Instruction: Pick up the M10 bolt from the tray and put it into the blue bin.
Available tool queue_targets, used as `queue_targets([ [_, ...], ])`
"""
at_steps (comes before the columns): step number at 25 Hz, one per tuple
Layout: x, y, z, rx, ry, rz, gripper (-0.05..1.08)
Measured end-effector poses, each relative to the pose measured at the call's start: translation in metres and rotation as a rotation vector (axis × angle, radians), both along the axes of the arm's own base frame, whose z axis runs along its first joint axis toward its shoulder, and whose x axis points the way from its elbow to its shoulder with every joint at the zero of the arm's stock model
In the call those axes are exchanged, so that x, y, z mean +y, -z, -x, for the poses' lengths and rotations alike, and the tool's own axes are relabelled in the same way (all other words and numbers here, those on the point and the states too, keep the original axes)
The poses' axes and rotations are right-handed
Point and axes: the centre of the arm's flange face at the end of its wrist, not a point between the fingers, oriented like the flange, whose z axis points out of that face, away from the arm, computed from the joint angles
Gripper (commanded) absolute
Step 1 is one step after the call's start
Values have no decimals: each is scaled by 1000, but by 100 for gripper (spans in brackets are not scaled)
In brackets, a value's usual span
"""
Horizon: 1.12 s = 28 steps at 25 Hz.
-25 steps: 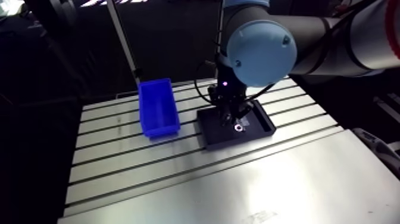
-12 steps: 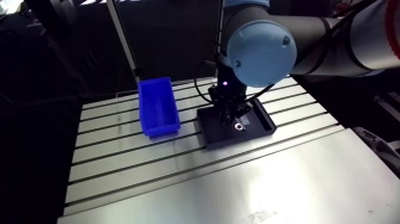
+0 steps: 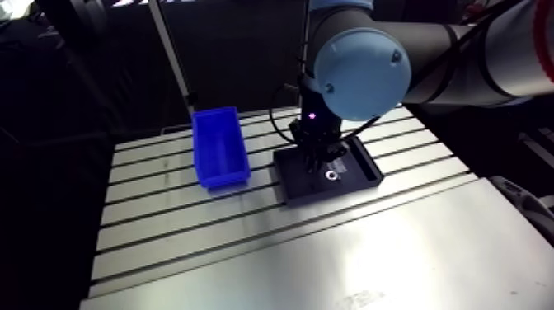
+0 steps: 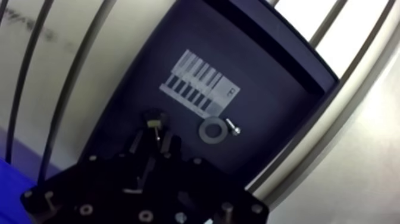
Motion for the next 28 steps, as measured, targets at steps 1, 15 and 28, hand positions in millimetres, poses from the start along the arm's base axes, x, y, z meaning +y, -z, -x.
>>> queue_targets([
  [1, 0, 0, 0, 0, 0, 0, 75],
  [15, 1, -2, 0, 1, -2, -9, 100],
  [28, 3, -51, 4, 58, -26, -41, 105],
])
